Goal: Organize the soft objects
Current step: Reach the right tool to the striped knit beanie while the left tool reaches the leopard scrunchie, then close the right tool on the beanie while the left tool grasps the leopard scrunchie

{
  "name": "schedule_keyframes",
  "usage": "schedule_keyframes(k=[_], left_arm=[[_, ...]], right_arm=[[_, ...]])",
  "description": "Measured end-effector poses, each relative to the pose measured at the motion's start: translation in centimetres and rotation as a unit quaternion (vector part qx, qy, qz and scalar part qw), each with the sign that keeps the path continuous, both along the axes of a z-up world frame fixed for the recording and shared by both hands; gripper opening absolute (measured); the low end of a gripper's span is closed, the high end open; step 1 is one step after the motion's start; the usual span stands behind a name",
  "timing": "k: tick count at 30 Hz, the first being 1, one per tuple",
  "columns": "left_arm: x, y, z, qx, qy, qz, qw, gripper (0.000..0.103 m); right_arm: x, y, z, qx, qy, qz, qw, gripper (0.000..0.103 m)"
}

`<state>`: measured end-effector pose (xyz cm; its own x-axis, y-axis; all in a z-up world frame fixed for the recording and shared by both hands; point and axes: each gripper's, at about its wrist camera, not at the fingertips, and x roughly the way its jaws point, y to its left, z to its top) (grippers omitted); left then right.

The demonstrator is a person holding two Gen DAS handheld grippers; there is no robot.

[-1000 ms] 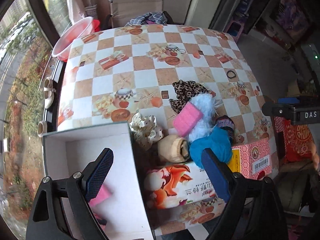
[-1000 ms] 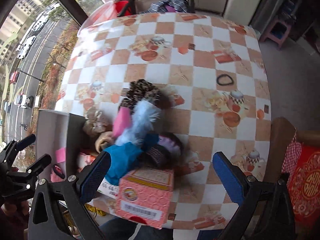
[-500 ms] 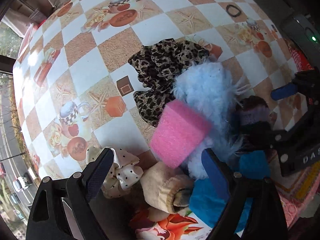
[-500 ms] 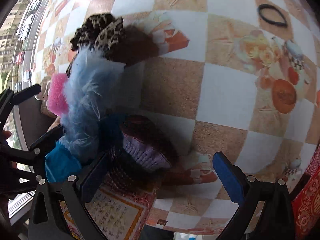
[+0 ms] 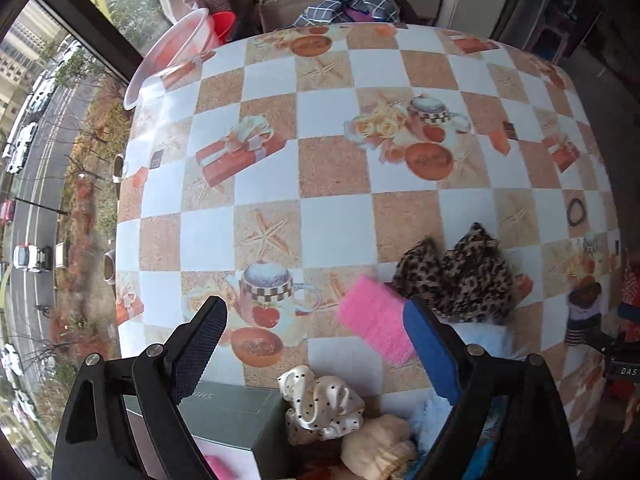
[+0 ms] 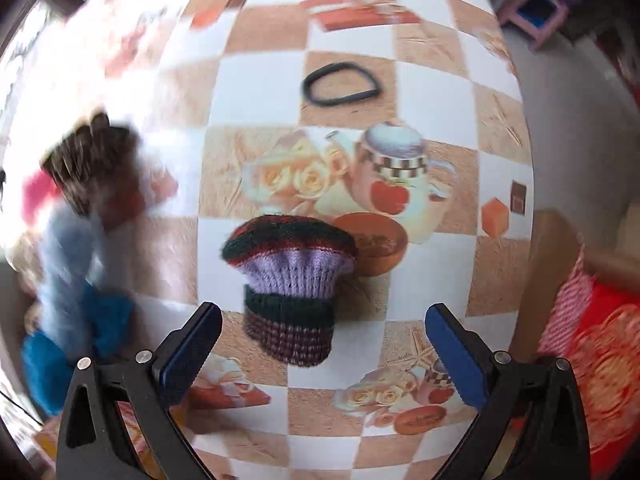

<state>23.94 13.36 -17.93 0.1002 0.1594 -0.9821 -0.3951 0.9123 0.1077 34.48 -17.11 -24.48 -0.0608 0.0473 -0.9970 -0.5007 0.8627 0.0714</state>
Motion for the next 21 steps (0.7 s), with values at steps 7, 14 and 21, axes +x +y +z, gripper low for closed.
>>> schedule_keyframes(k=[7,14,21], left_arm=[[5.4,-6.7,-2.7,-0.007,0.028,-0.087,0.9958,0.092],[7.8,-7.9,-7.5,-0.014,0.069,-0.086,0.9937,0.092],[9.3,-8.8,-9.5,-0.018,0.094,-0.098,0.9905,0.092]], right_arm=[[-1.1,-2.2,-0.1,0.036,0.008,-0.017,0.999,0.102],[-0.6,-0.1,-2.3,0.028,-0.005,-0.011,1.000,0.103],[-1.0,0.1,-5.4,-0.003,-0.002,-0.012,1.000,0.103]])
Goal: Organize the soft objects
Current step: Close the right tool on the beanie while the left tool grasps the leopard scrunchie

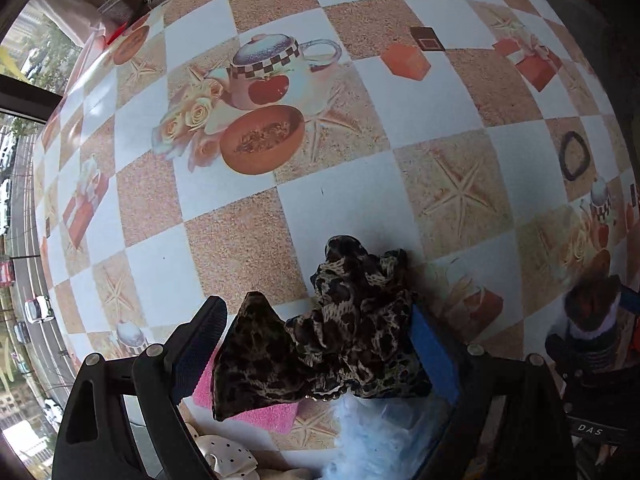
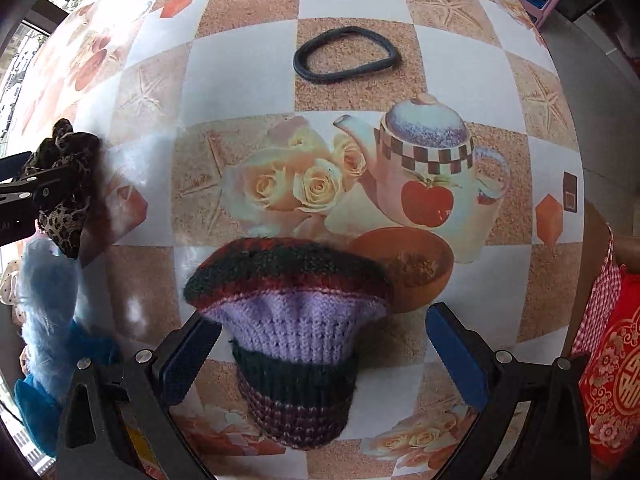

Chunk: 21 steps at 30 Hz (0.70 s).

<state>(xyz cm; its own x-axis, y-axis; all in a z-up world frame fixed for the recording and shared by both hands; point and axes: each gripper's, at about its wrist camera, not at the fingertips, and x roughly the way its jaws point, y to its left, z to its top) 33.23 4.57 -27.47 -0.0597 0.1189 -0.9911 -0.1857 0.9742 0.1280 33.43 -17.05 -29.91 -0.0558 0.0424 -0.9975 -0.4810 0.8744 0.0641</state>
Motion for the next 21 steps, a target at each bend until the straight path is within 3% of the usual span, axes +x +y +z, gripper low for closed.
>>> schedule_keyframes(k=[7,10,12,13,14,16,21], left_arm=[[0.0,-0.1,-0.8,-0.019,0.008,0.009,0.9998,0.089],[-0.2,0.0,-0.6,-0.059,0.005,0.015,0.9981,0.061],[-0.1,-0.5,-0.2,-0.071,-0.001,0.005,0.9975,0.034],[0.2,-1.2,0.0,-0.065,-0.004,-0.001,0.9979,0.030],[0.2,-1.4,0.2,-0.060,-0.008,-0.005,0.9981,0.027],[0.1,-1.6,0.7,-0.061,-0.021,-0.004,0.9979,0.024],[0.0,-0.7,3.3,-0.062,-0.059,0.013,0.9963,0.024]], right_arm=[[0.9,-0.2,-0.8,-0.015,0.022,-0.004,1.000,0.103],[1.3,0.5,-1.0,-0.016,0.030,-0.006,0.999,0.103],[2.0,1.7,-0.2,-0.004,0.021,-0.015,1.000,0.096],[2.2,2.1,0.2,-0.006,0.011,-0.008,1.000,0.084],[2.2,2.1,0.8,-0.005,0.000,0.004,1.000,0.070],[1.9,2.2,1.6,0.014,-0.007,0.026,1.000,0.052],[2.1,1.5,3.5,0.066,0.001,0.009,0.998,0.046]])
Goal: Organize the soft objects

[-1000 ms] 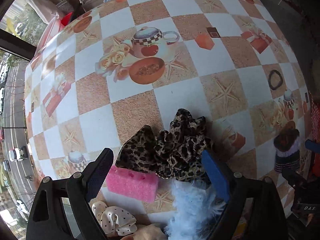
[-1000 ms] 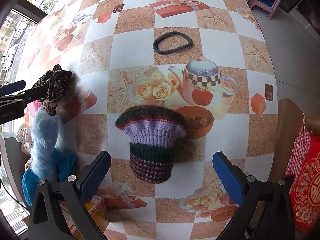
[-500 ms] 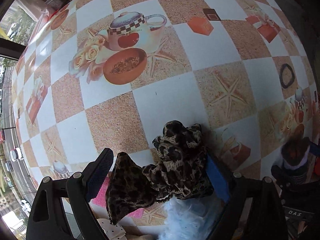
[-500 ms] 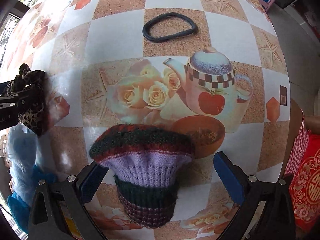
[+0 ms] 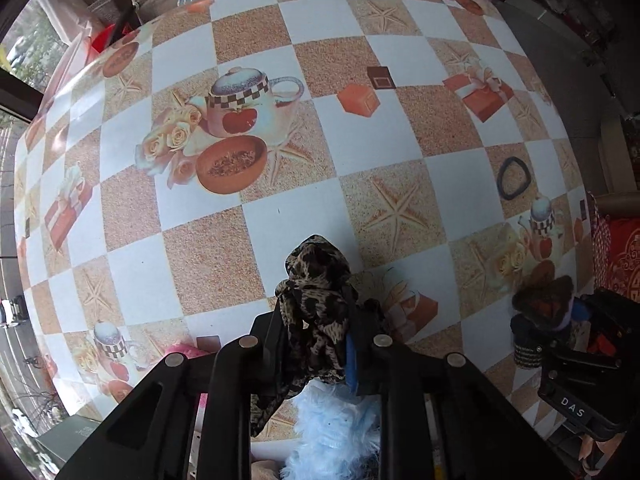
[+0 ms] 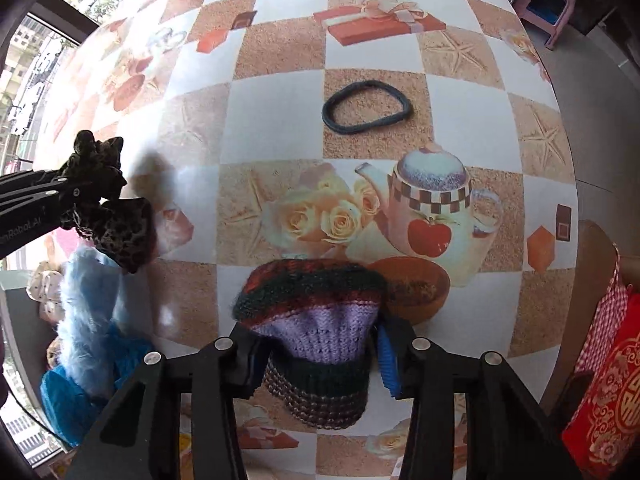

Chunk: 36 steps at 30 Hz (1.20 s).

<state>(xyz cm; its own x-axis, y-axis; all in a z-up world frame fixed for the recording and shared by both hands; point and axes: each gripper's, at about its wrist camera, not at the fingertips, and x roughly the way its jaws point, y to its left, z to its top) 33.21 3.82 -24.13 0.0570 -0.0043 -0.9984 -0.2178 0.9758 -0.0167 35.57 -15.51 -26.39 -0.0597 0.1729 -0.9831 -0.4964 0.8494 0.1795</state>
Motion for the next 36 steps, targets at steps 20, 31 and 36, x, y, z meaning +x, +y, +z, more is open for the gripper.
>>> schedule_keyframes(k=[20,31,36], left_arm=[[-7.4,4.1,9.5,0.019,-0.092,0.050,0.9943,0.024],[-14.6,3.9,13.0,0.022,-0.119,0.048,0.9915,0.024],[-18.3,3.5,14.4,0.016,-0.127,0.047,0.9906,0.024]], right_arm=[[-4.4,2.8,9.7,0.075,-0.018,0.029,0.997,0.047],[-9.3,6.3,13.3,0.111,-0.025,0.069,0.991,0.047],[-12.9,8.2,15.1,0.124,-0.026,0.099,0.987,0.047]])
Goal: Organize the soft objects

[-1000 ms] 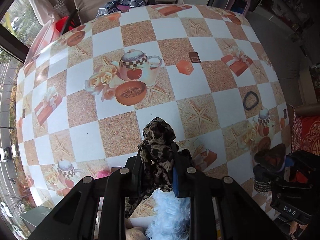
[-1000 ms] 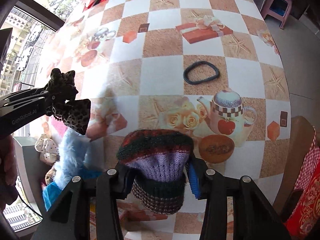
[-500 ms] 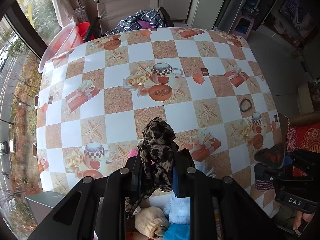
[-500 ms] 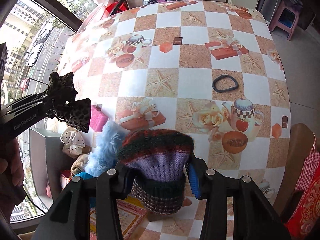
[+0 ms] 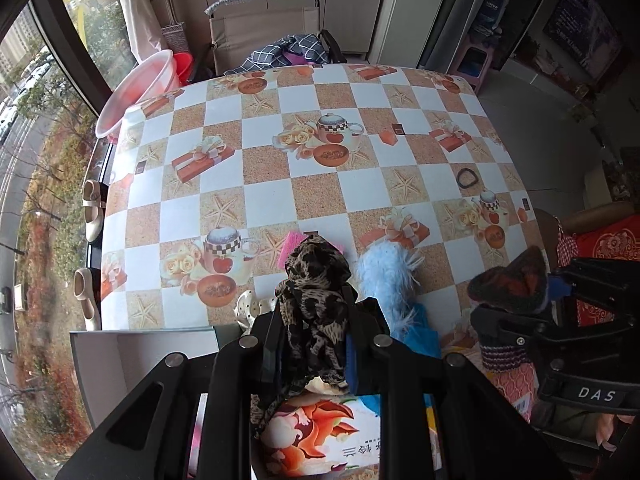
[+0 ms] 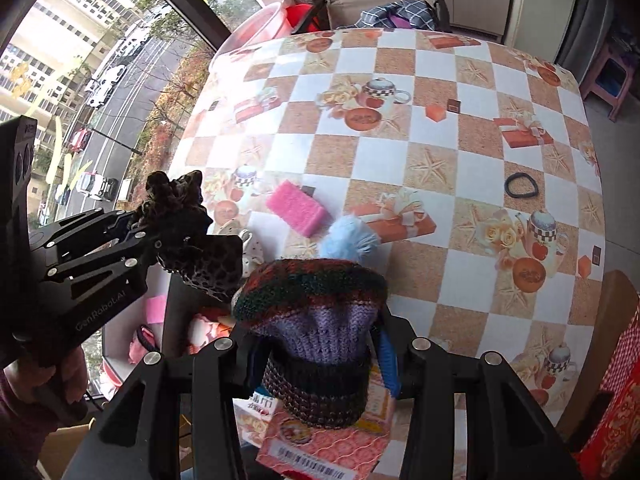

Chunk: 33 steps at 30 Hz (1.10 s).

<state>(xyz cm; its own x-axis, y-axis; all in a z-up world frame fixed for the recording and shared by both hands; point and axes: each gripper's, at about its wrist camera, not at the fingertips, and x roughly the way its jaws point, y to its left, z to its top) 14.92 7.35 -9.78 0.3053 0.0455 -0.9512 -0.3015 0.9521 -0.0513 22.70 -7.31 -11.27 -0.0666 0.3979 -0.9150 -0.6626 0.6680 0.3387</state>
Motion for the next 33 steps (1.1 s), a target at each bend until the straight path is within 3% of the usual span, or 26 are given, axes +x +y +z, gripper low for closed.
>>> schedule_keyframes(k=[8,18,33], left_arm=[[-5.5,-1.4,1.2,-0.009,-0.007,-0.015,0.9998,0.024],[-11.5,-1.8,1.8,-0.021,-0.014,-0.021,0.9995,0.024],[-19.5,2.9,2.0,-0.035,-0.026,0.048,0.9979,0.024]], right_arm=[[-5.8,1.5,1.3,0.004,0.001,0.032,0.999,0.047],[-11.3,0.2,0.8,-0.017,0.011,0.028,0.999,0.047],[-18.2,-0.2,-1.8,-0.063,0.049,0.037,0.996,0.047]])
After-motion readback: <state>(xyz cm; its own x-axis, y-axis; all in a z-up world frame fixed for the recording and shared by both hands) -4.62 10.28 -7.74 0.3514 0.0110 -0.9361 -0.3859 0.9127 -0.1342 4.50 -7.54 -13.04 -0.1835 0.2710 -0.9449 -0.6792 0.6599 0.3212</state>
